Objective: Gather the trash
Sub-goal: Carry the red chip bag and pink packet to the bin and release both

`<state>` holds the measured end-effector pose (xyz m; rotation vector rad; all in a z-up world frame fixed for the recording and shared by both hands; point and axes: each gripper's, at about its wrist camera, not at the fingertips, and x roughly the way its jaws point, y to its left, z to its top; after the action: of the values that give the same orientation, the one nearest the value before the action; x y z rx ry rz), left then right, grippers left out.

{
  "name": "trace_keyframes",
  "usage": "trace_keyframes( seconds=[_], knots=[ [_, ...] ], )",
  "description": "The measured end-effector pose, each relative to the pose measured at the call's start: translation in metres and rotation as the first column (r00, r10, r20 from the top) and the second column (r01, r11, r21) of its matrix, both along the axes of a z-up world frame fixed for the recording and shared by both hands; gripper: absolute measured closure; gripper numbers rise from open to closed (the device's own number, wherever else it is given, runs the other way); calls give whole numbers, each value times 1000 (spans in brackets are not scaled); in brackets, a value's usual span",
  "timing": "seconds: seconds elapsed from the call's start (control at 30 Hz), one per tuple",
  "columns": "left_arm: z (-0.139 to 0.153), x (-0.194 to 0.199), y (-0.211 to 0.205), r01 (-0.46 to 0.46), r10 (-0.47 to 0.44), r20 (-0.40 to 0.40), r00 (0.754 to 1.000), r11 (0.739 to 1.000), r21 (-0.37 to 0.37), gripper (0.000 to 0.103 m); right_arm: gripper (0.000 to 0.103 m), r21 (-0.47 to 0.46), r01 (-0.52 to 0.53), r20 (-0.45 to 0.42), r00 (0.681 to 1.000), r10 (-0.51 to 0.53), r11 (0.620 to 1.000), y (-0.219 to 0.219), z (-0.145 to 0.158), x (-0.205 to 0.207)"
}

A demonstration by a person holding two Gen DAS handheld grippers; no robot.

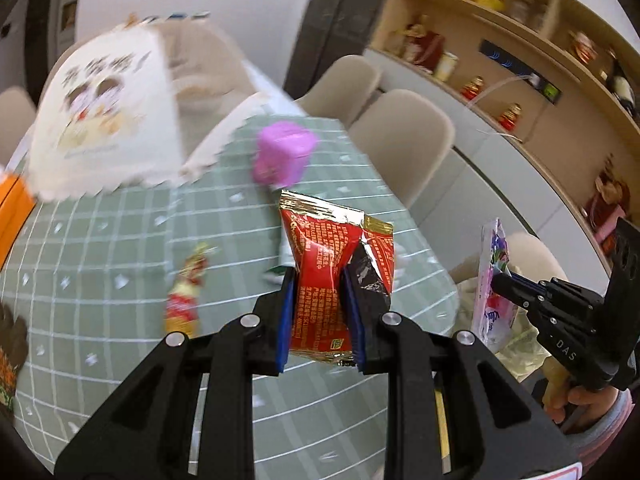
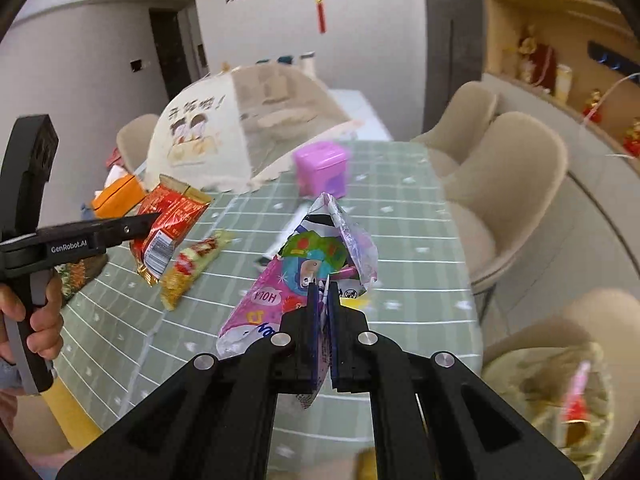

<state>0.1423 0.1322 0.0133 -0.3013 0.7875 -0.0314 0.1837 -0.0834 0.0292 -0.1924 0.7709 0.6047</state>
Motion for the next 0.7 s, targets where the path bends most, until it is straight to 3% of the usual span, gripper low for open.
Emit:
trace_keyframes(
  seconds=[0.2, 0.37, 0.6, 0.7],
  knots=[
    [14, 24, -93, 121, -120, 22, 992, 992, -22, 81, 97, -17, 91, 48, 995, -90, 996, -87, 13, -2],
    [6, 48, -178, 253, -254, -5, 967, 965, -68, 81, 97, -70, 208, 105, 974, -200, 976, -173, 23, -1],
    [-26, 84, -306, 435, -449, -84, 890, 889, -145, 81, 97, -99, 392, 113, 918, -381, 915, -283, 18, 2],
    [-41, 97, -347, 484, -503, -109, 858, 860, -162, 79, 97, -98, 433, 108, 900, -423, 896, -308, 14, 2]
  ],
)
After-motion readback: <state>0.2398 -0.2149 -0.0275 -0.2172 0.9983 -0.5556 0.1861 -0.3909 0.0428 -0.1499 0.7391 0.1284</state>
